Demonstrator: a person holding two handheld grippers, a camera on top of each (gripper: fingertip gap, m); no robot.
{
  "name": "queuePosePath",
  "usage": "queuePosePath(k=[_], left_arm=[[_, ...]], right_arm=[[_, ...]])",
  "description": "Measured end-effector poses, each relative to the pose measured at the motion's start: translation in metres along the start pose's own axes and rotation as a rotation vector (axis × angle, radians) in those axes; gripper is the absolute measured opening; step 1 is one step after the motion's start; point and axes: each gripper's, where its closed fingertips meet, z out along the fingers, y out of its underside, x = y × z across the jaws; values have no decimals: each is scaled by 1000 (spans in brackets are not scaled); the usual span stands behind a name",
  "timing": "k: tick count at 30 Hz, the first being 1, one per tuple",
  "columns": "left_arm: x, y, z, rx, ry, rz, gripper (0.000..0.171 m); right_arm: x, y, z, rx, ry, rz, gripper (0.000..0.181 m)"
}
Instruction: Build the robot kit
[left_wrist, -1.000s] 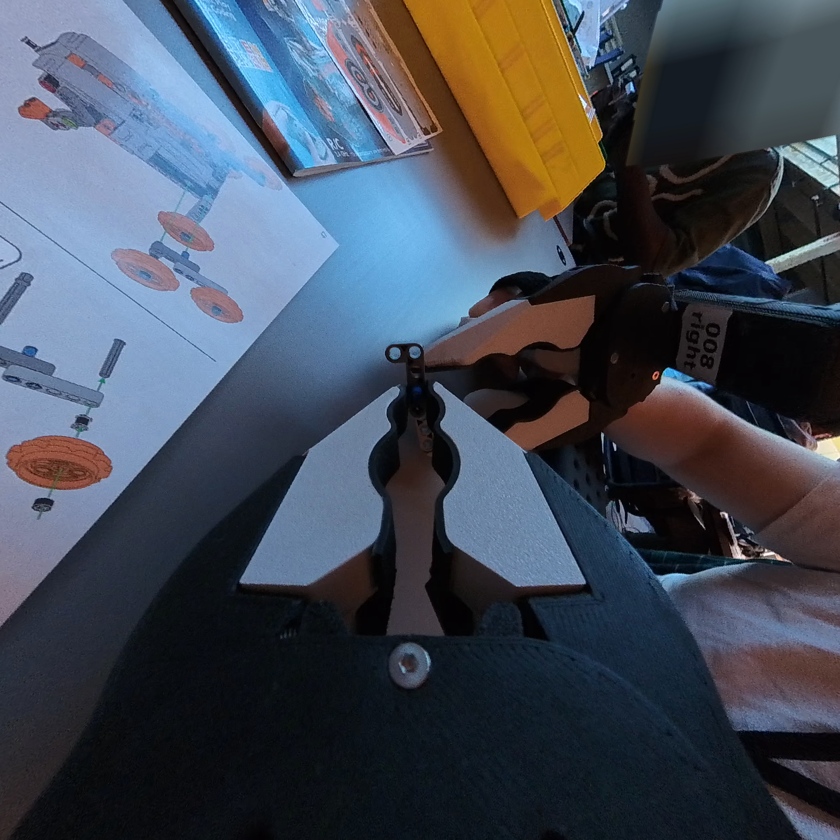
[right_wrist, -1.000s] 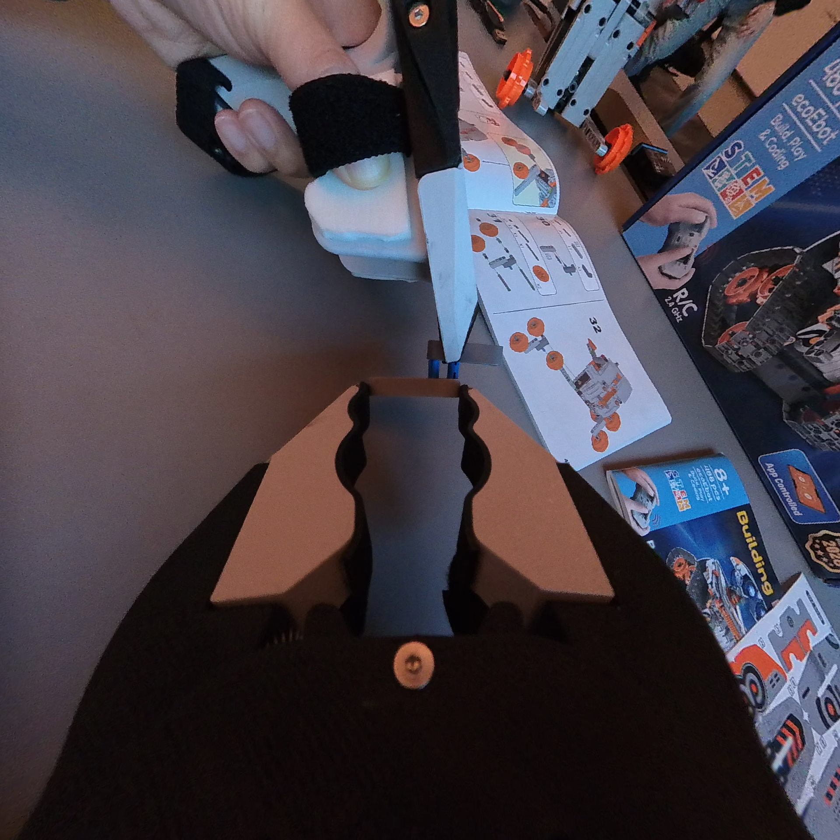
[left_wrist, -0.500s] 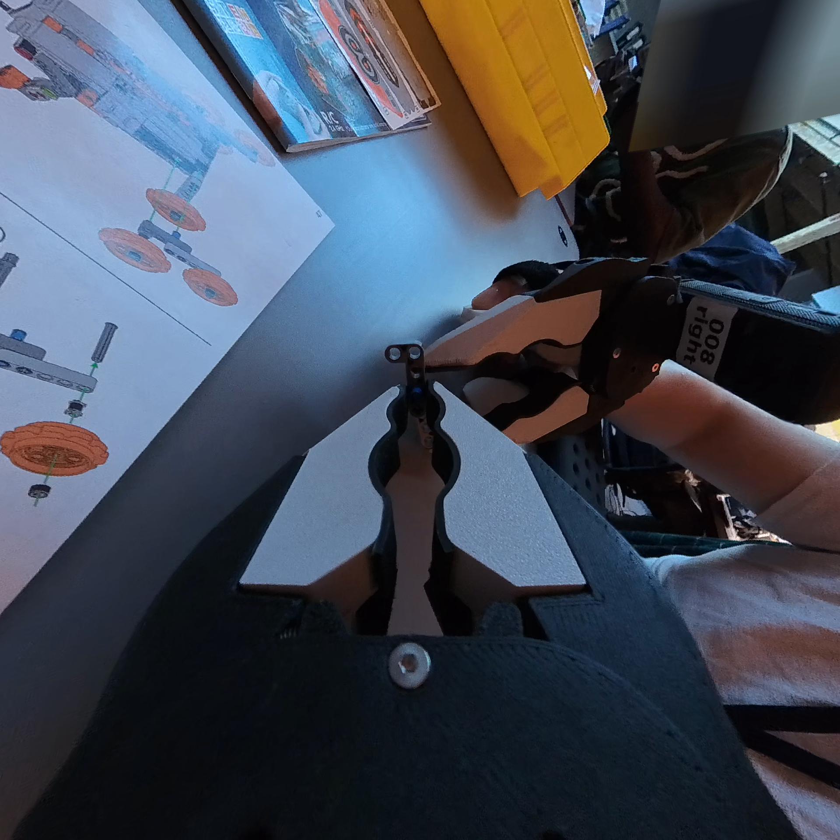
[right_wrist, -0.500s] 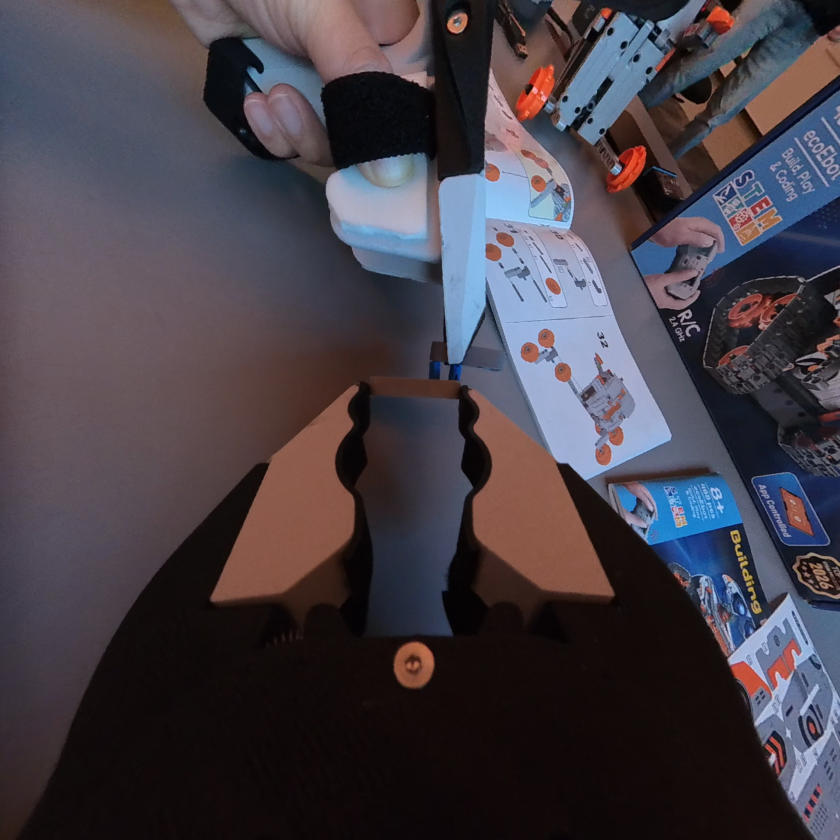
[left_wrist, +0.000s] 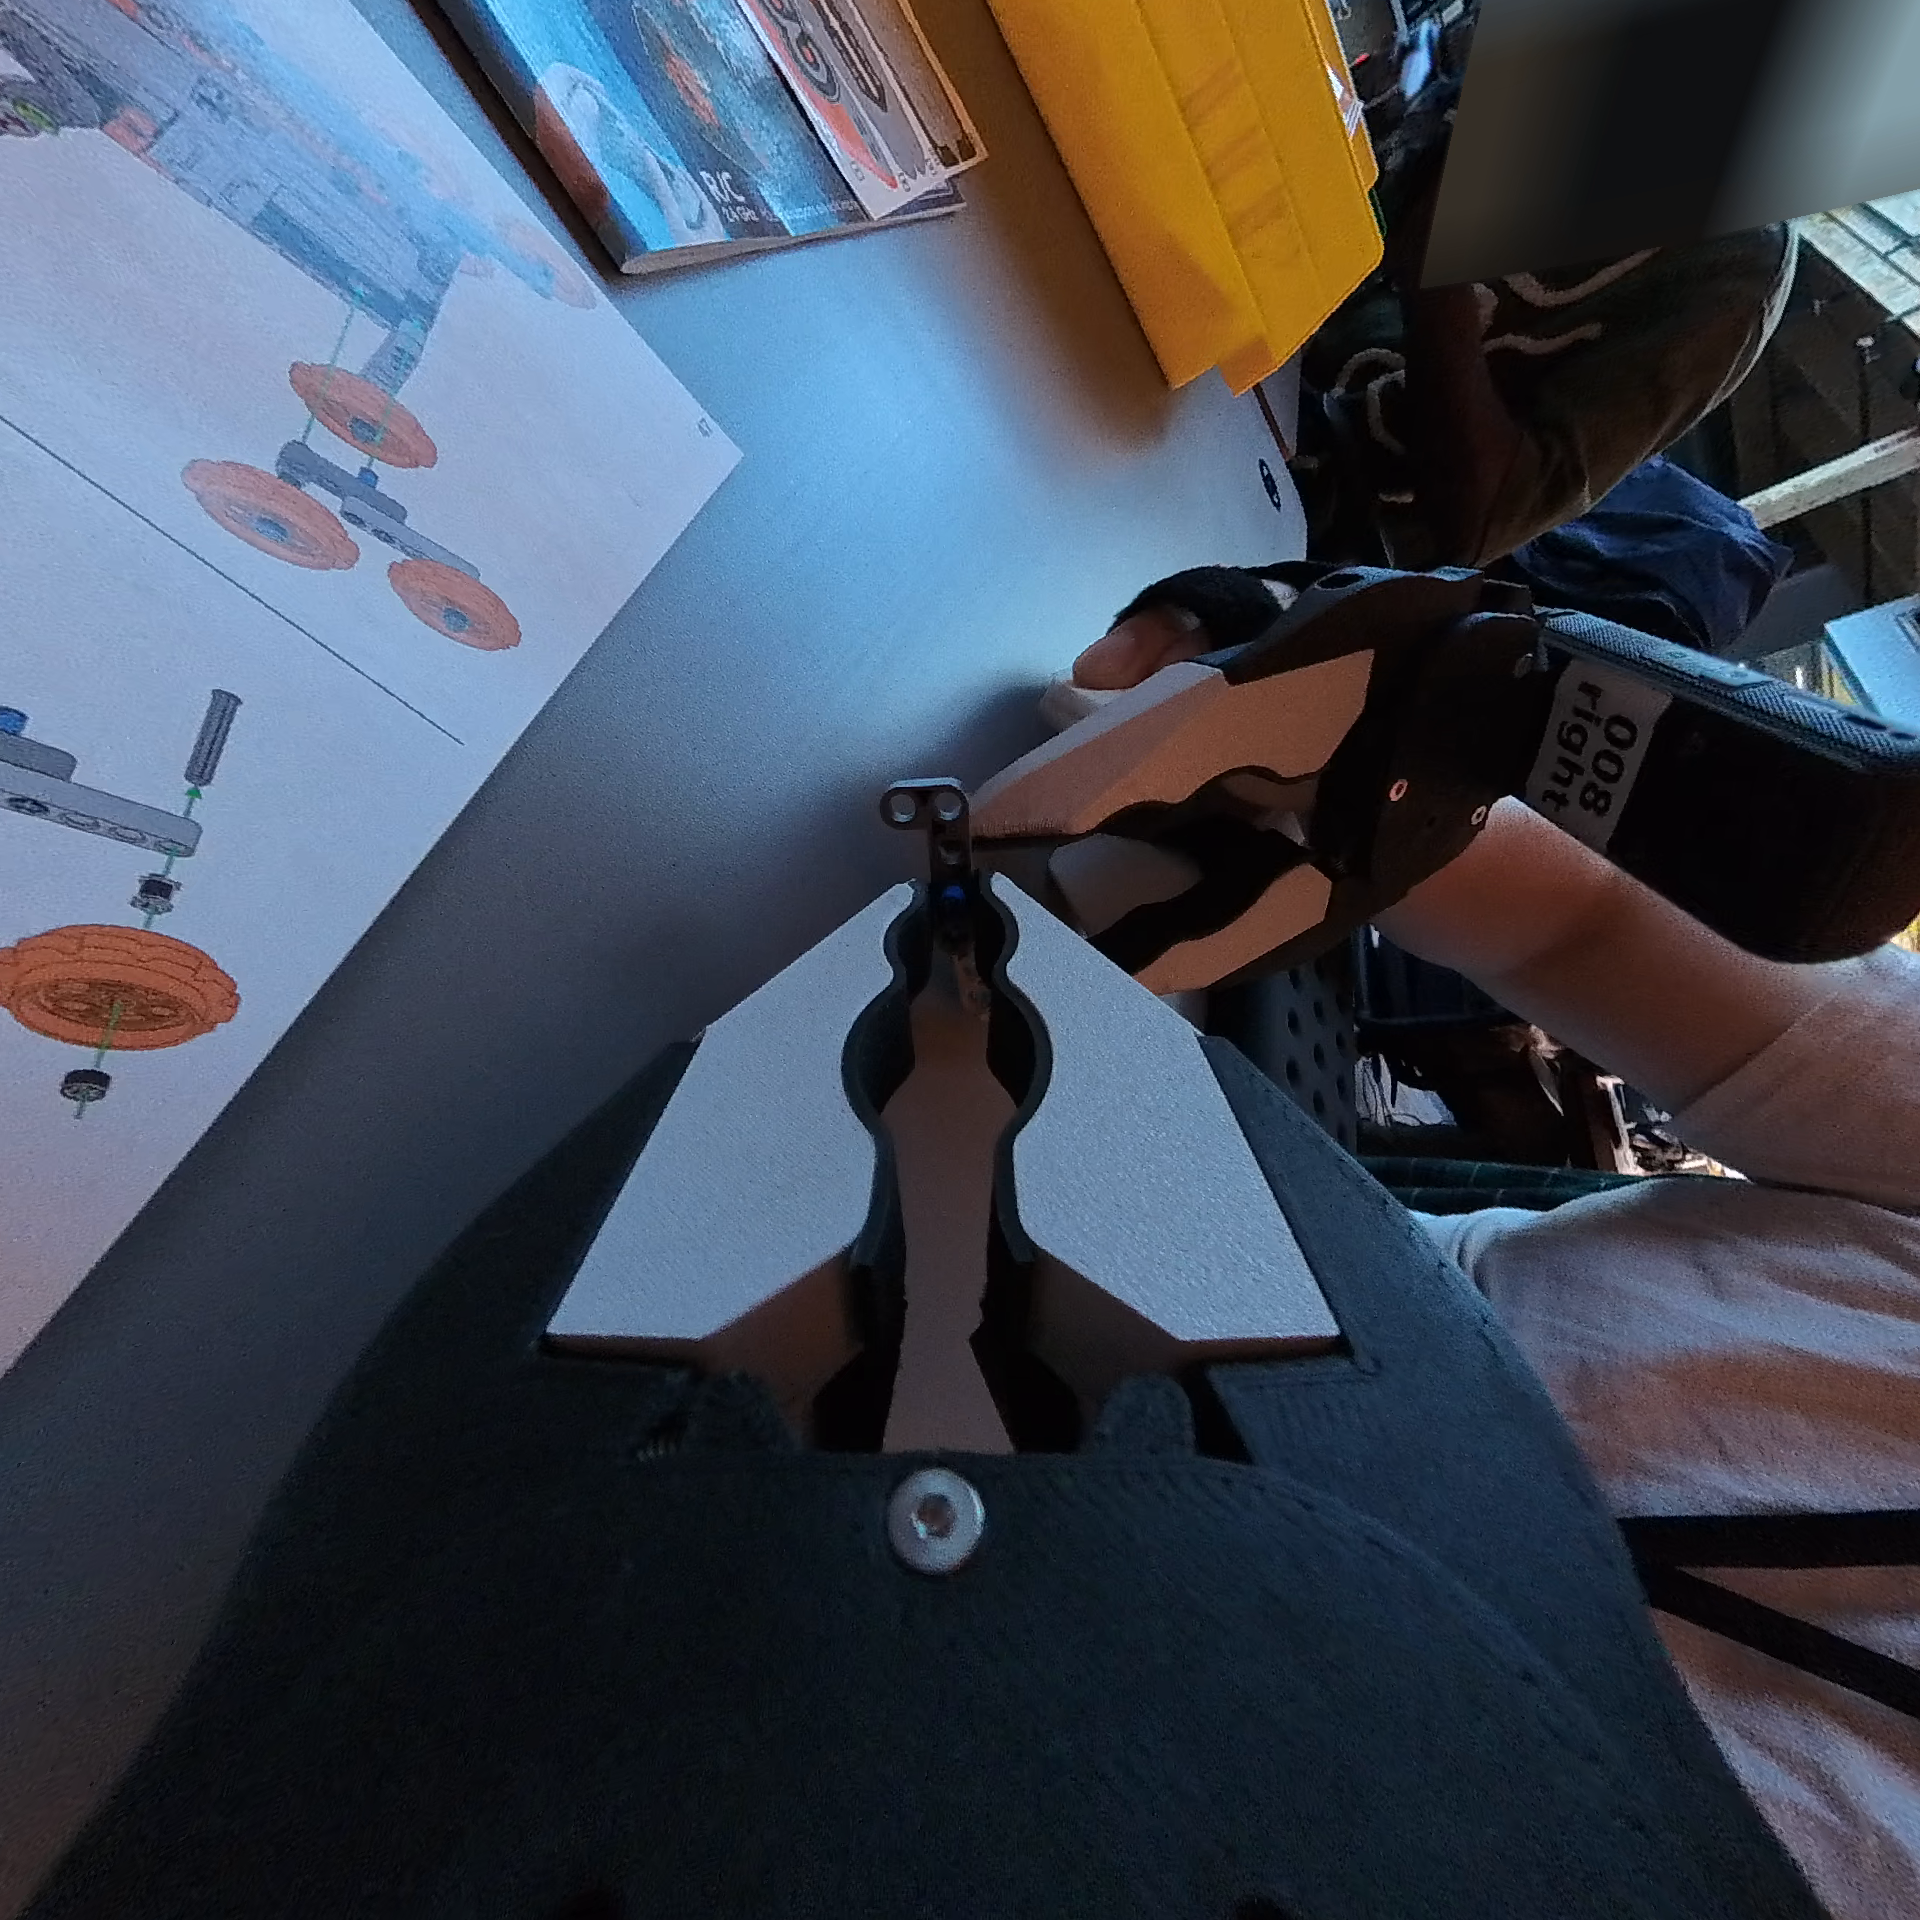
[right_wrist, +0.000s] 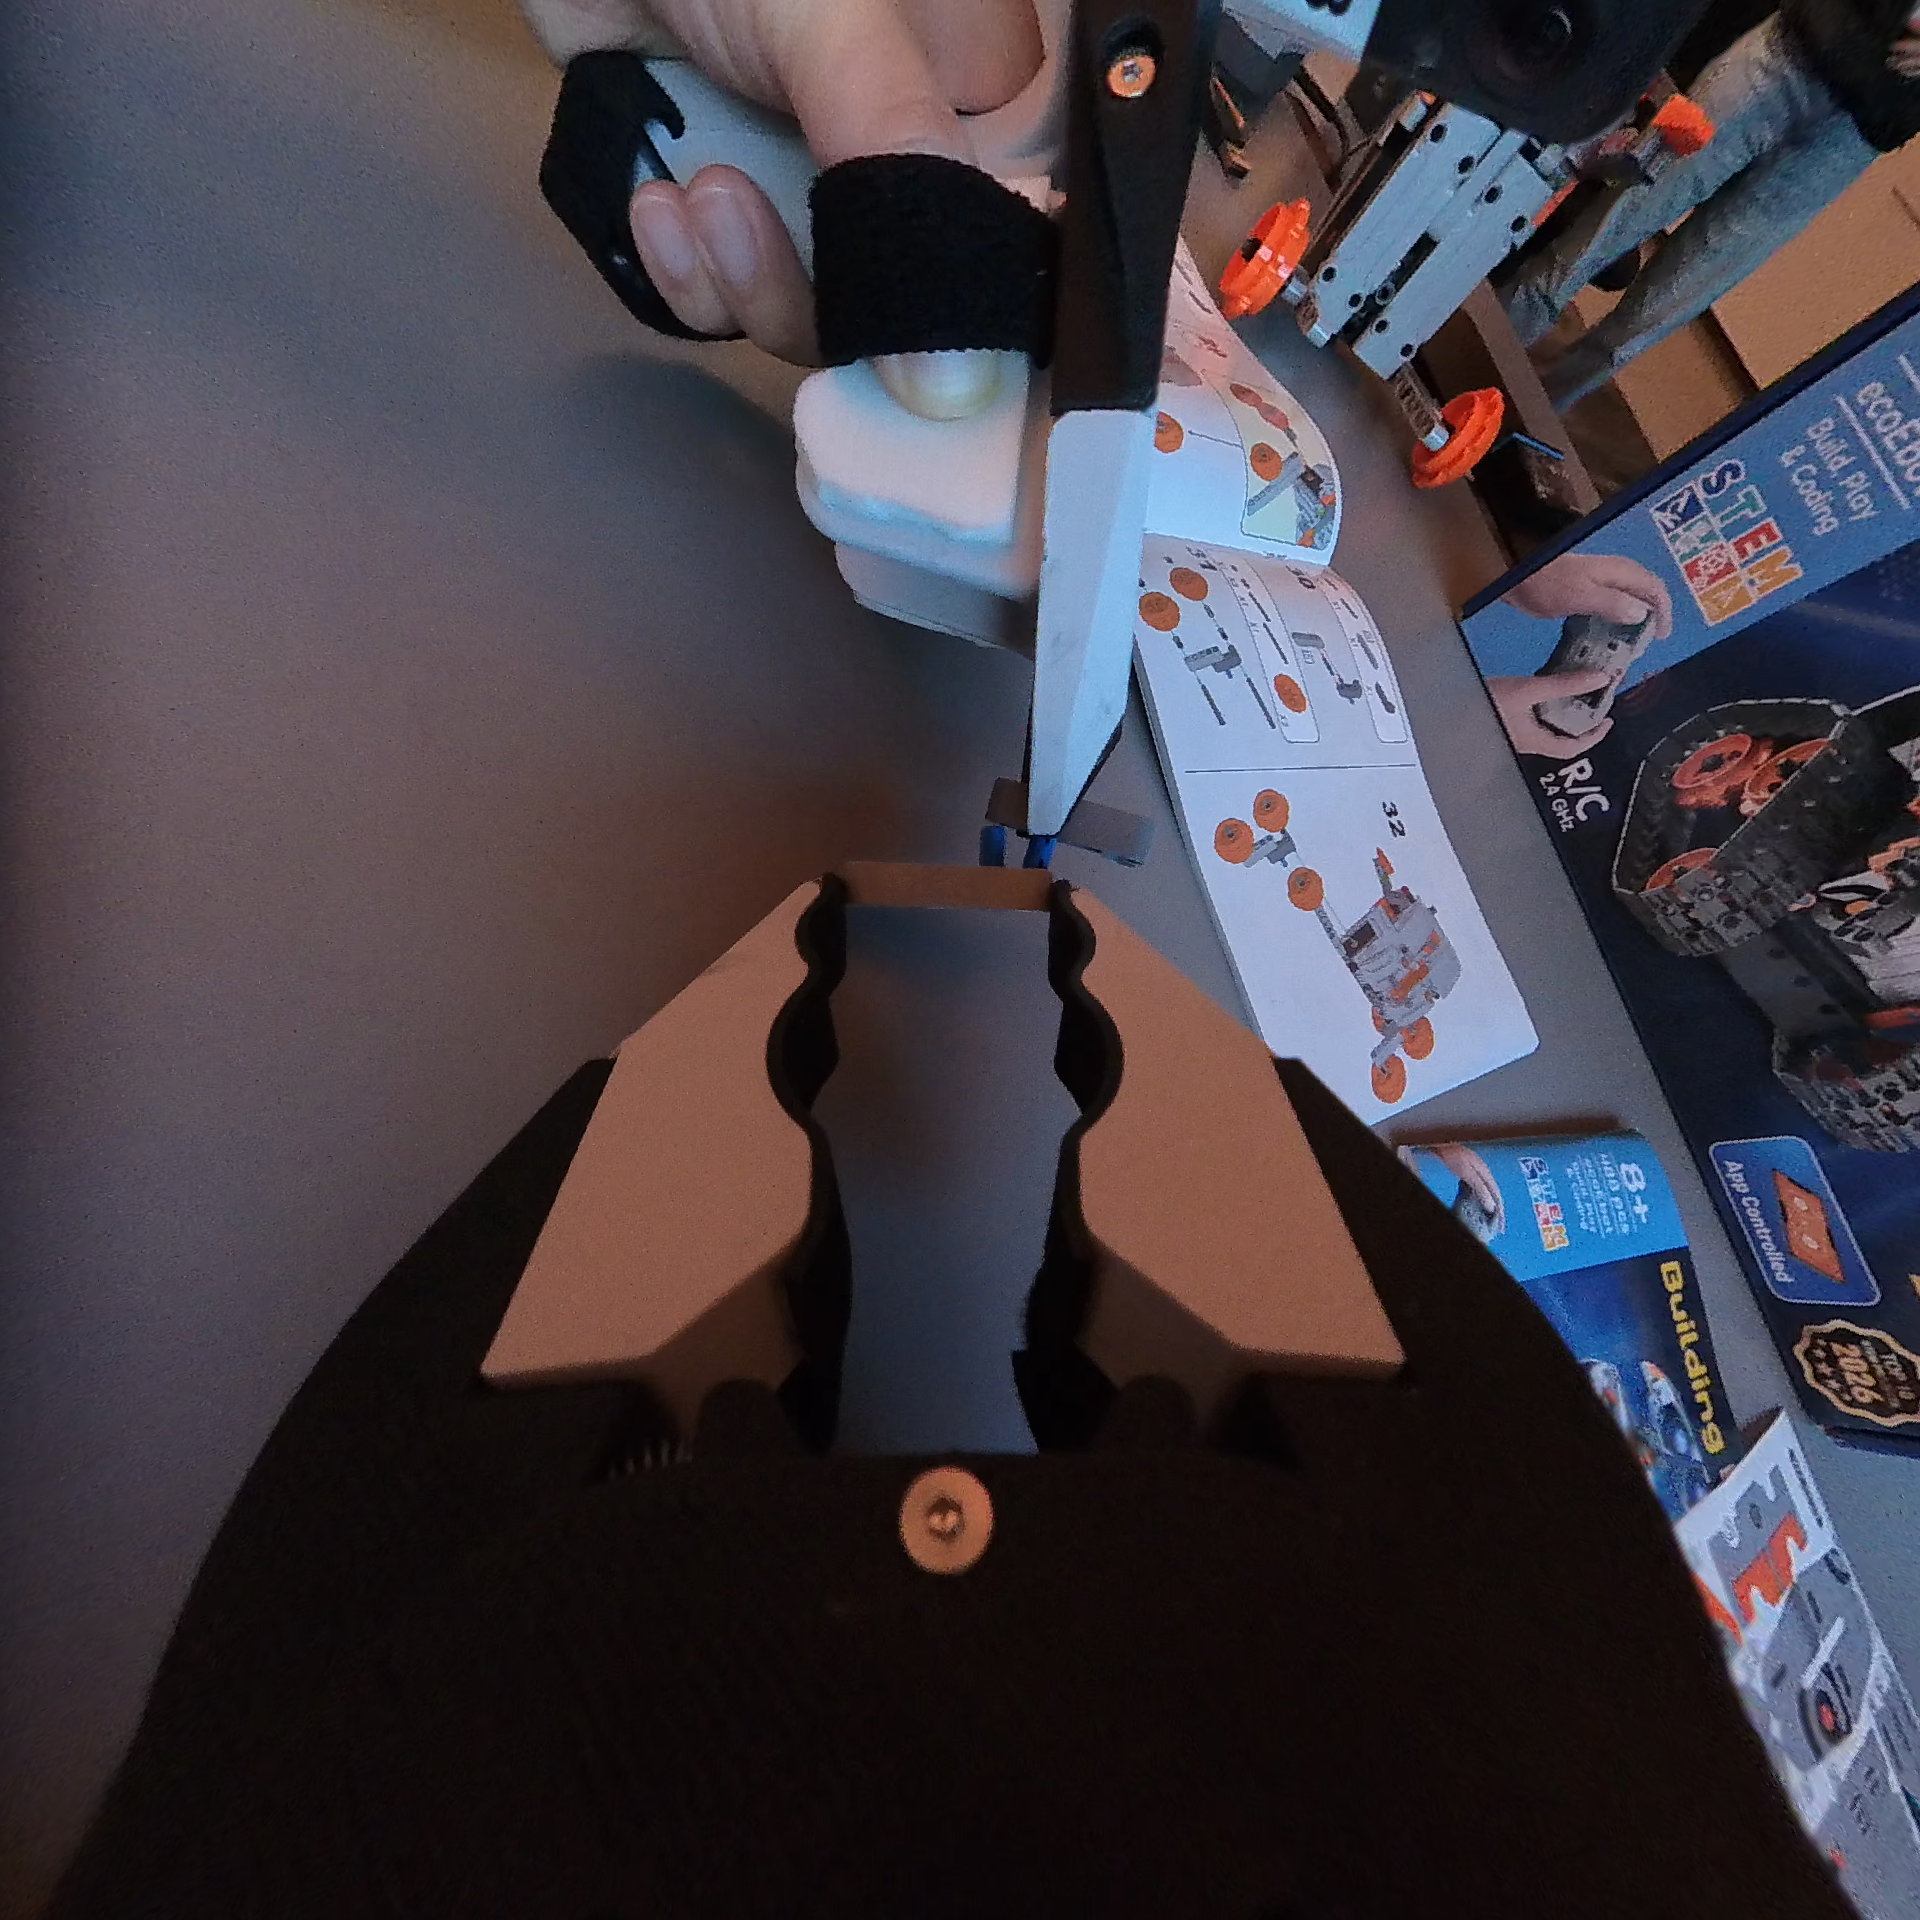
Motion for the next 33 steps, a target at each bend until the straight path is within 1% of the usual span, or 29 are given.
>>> queuePosePath(k=[4,12,14,15,16,21,22,25,30,32,33], left_arm=[[0,0,1,7,1,-5,5],[-4,0,7,23,-36,-6,5],[-8,3,10,12,-52,-21,5],[-10,5,11,3,-57,-23,4],[-7,9,13,-27,-38,-25,5],[-8,1,13,30,-35,-60,5],[-8,1,12,33,-27,-68,4],[-9,2,9,31,-20,-85,5],[-9,3,9,13,-26,-86,5],[-11,3,8,15,-42,-87,5],[-12,3,6,16,-57,-81,5]], right_arm=[[-1,0,0,-3,-2,-8,39],[-2,-1,1,-4,-11,40,36],[-2,0,3,-15,-13,43,28],[0,0,3,-20,0,40,12],[7,0,0,-7,43,13,0],[4,3,-1,-5,-4,67,1],[3,0,-6,20,-26,87,4],[10,-1,-26,81,-32,218,13],[41,21,-49,46,116,349,15],[53,40,-60,-21,200,398,21],[66,55,-70,-74,274,404,23]])
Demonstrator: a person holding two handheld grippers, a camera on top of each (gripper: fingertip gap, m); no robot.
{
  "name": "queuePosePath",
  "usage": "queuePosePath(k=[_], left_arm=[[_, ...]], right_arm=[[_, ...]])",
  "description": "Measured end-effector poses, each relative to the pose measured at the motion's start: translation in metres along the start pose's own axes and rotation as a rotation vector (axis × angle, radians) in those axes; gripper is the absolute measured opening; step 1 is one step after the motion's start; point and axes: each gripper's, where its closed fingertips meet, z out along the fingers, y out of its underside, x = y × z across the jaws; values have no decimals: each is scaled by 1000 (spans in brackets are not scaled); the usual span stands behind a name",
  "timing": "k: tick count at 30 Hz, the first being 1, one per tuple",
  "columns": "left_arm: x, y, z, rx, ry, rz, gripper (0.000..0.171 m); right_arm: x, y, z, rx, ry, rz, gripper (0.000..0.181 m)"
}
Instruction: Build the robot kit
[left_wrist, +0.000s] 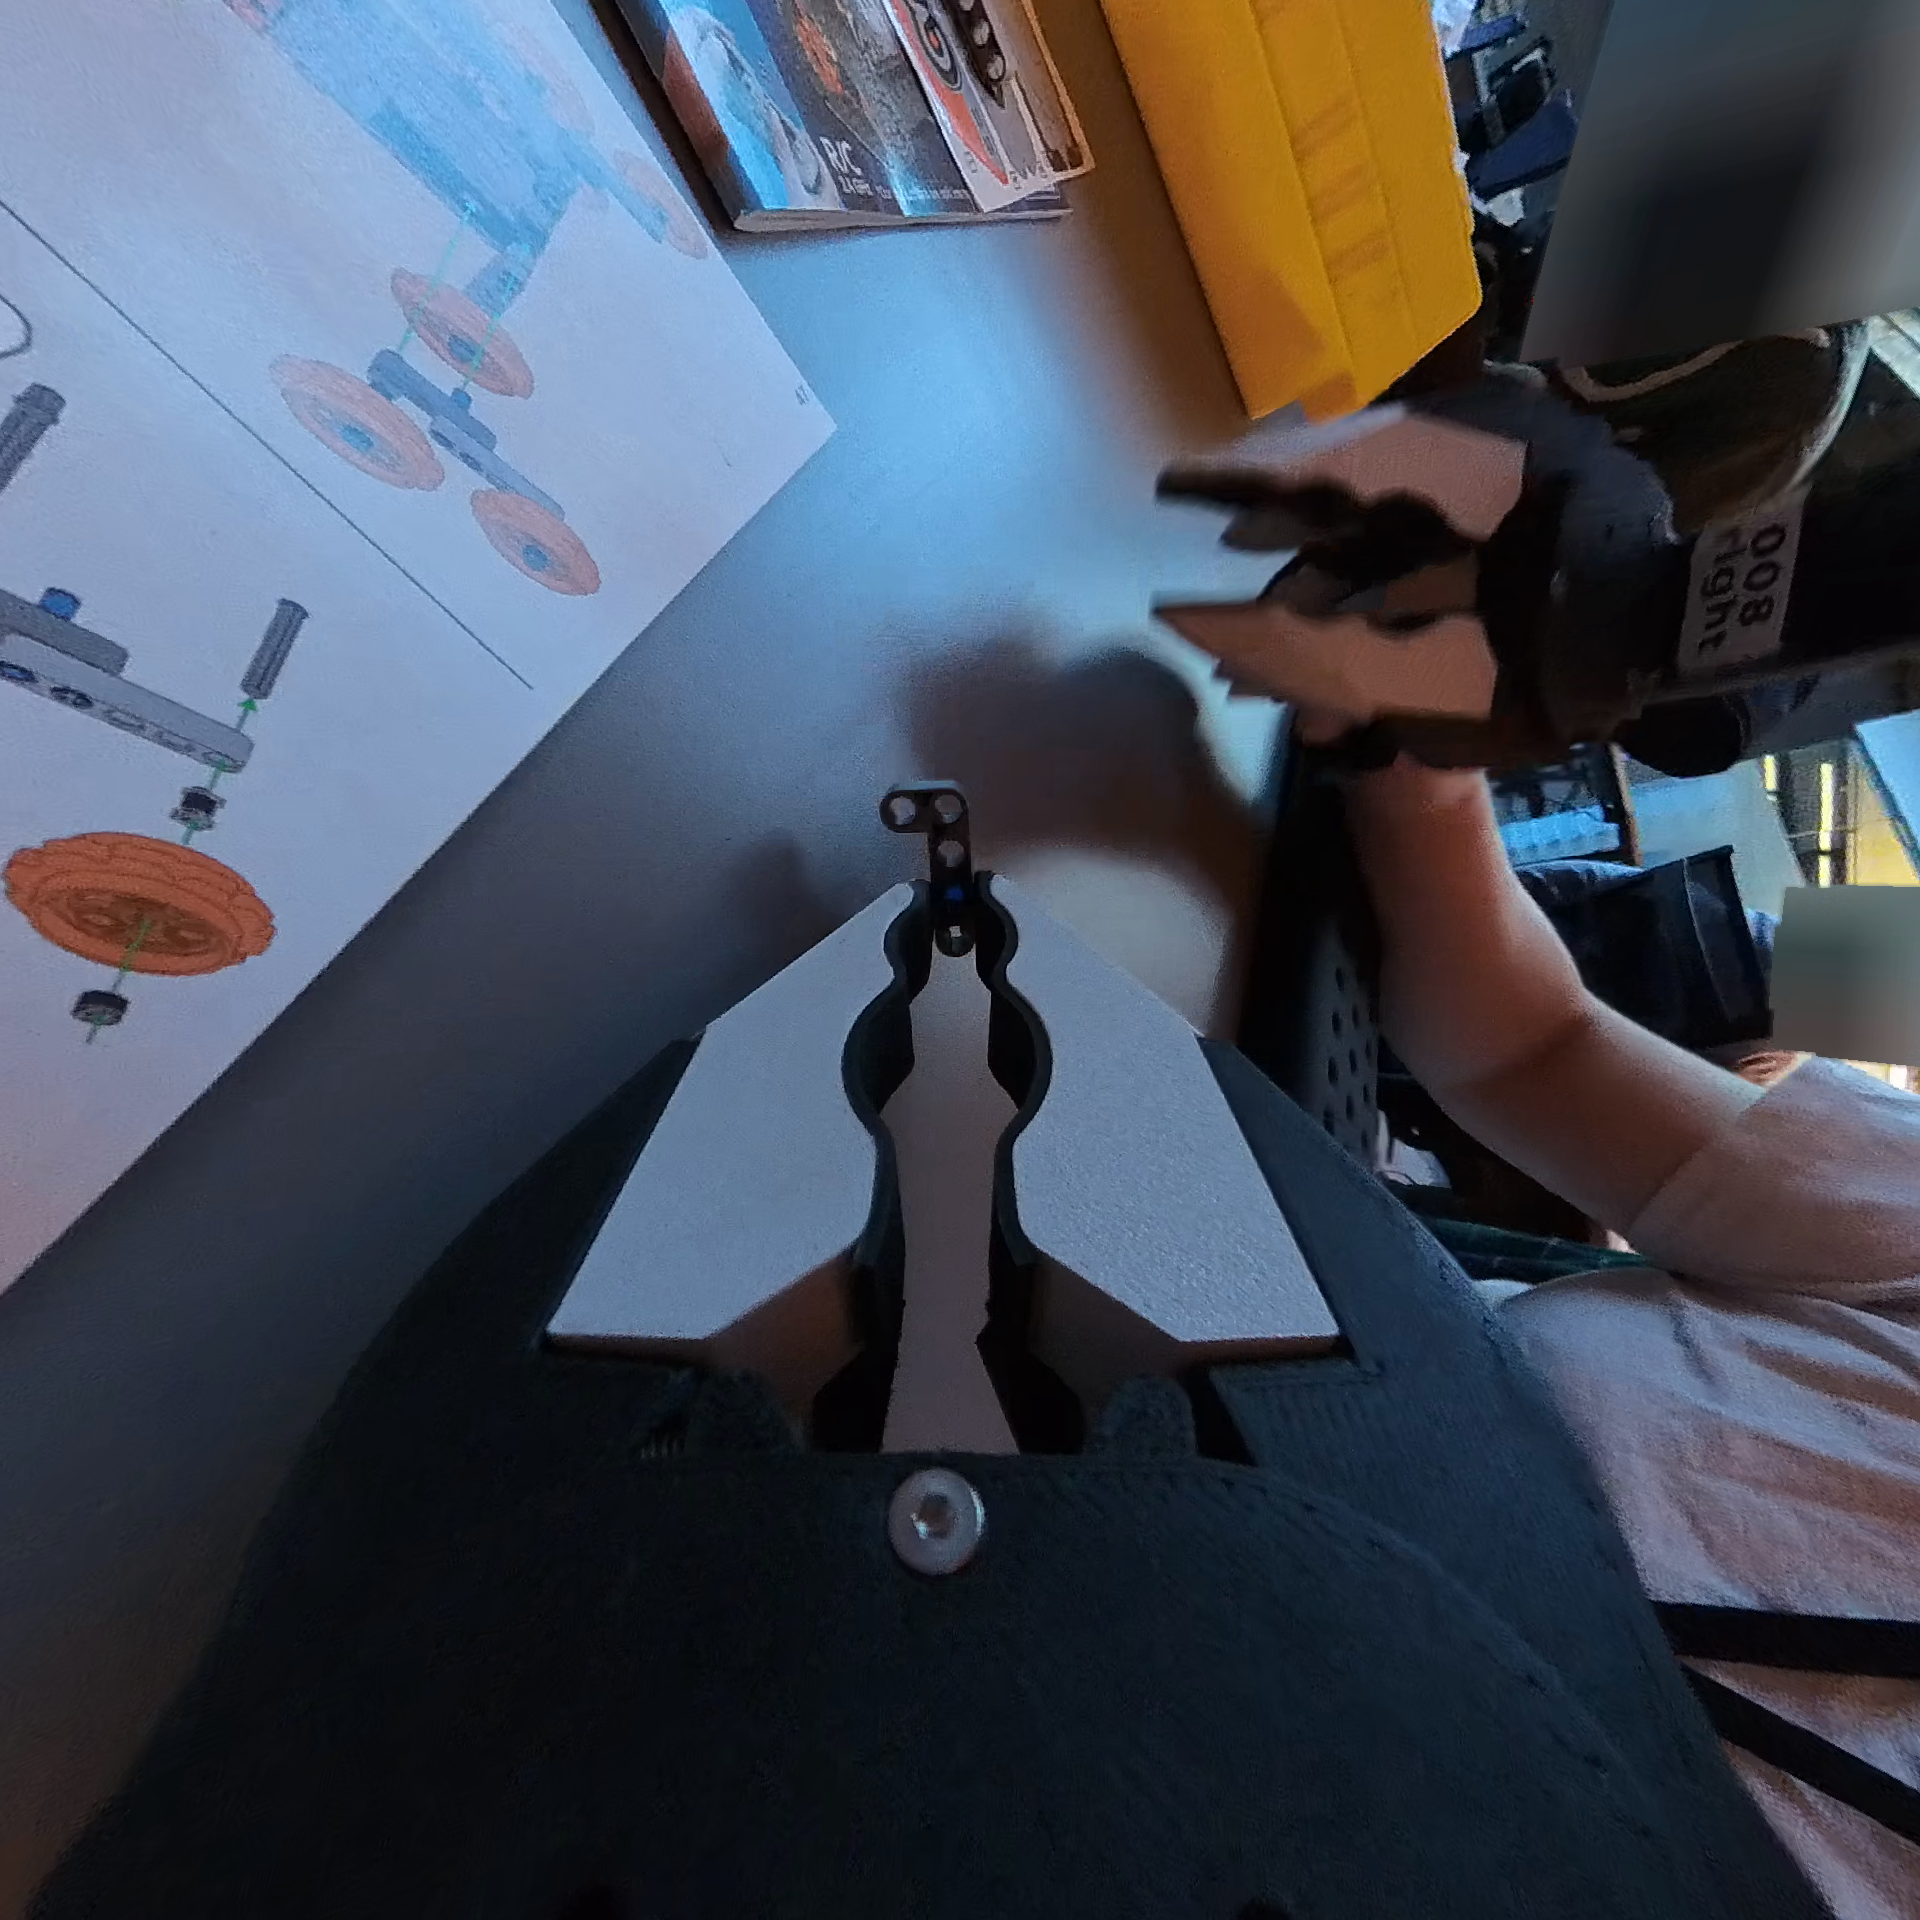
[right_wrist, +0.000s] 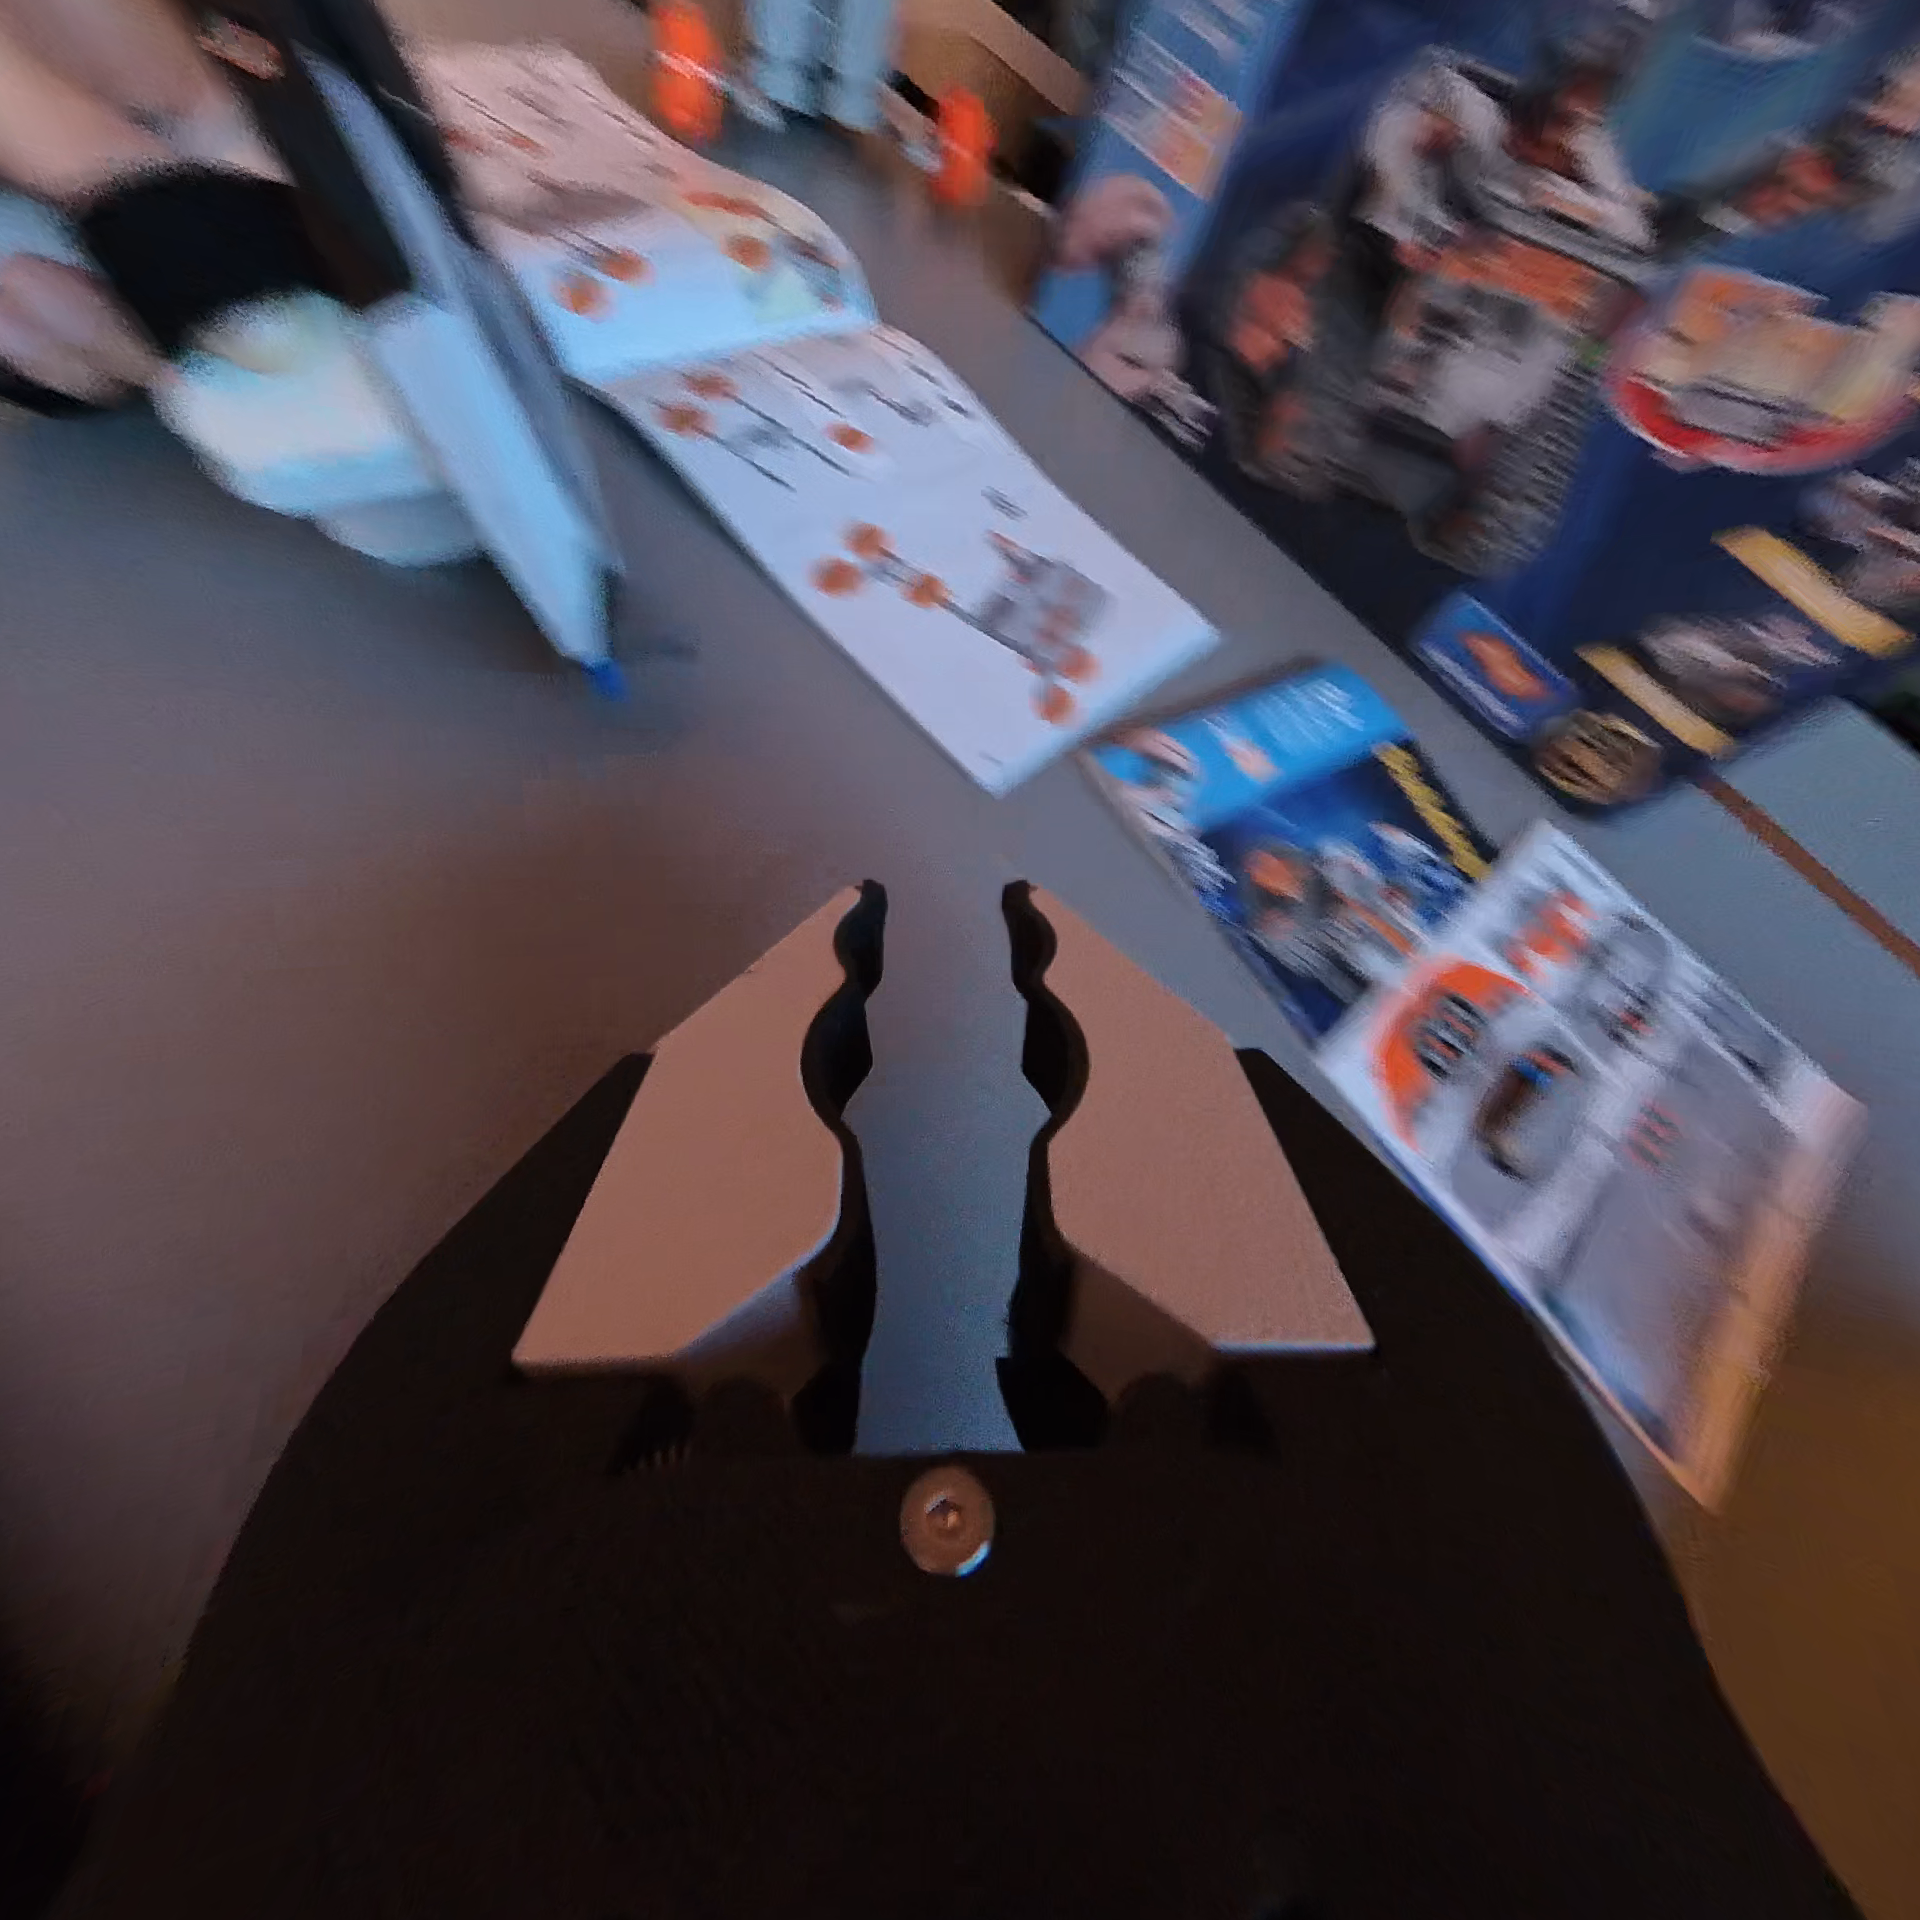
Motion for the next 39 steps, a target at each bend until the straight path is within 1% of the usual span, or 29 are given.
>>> queuePosePath(k=[1,2,3,5,6,8,9,11,12,13,15,16,17,19,20,21,24,26,28,30,32,34,37,39], left_arm=[[-2,-1,-1,6,-16,5,5],[-4,-3,-3,15,-30,7,5],[-5,-5,-5,23,-35,7,5],[-3,-9,-7,36,-30,8,5],[-3,-10,-8,41,-30,10,5],[-2,-12,-11,51,-28,11,5],[-2,-12,-13,54,-26,9,4],[-1,-13,-16,63,-35,12,4],[-2,-15,-18,78,-45,21,5],[-1,-19,-21,101,-46,28,5],[2,-28,-26,150,-32,31,4],[2,-32,-28,177,-28,33,4],[2,-38,-31,211,-25,40,4],[2,-50,-38,292,-32,59,4],[3,-57,-42,339,-34,69,4],[6,-64,-47,393,-25,81,4],[29,-89,-68,590,82,126,4],[47,-102,-86,733,174,159,4],[58,-107,-101,823,240,179,3],[68,-108,-114,881,311,193,4],[74,-108,-126,926,359,205,4],[76,-108,-131,944,357,230,4],[75,-110,-131,952,302,273,4],[73,-112,-128,950,251,293,4]], right_arm=[[25,10,-6,-36,85,20,23],[50,19,-11,-60,131,75,25],[71,26,-13,-72,128,155,25],[106,42,-11,-122,60,300,24],[120,49,-9,-149,21,330,20],[152,67,-4,-241,23,355,19],[159,74,0,-279,-2,377,19],[158,80,12,-334,-82,526,22],[156,83,18,-361,-95,582,25],[155,83,22,-378,-92,594,29],[162,86,27,-398,13,556,24],[164,88,28,-420,52,520,13],[160,87,28,-436,56,478,7],[151,82,27,-458,49,407,6],[145,72,27,-430,62,351,7],[136,53,27,-360,72,291,6],[78,-32,27,-63,-25,222,6],[46,-81,28,95,-54,161,6],[20,-124,29,234,-76,90,6],[4,-157,31,339,-79,67,5],[-10,-175,37,370,-100,86,5],[-14,-182,43,398,-77,110,5],[-15,-187,40,463,-67,194,6],[-15,-181,40,449,-63,197,6]])
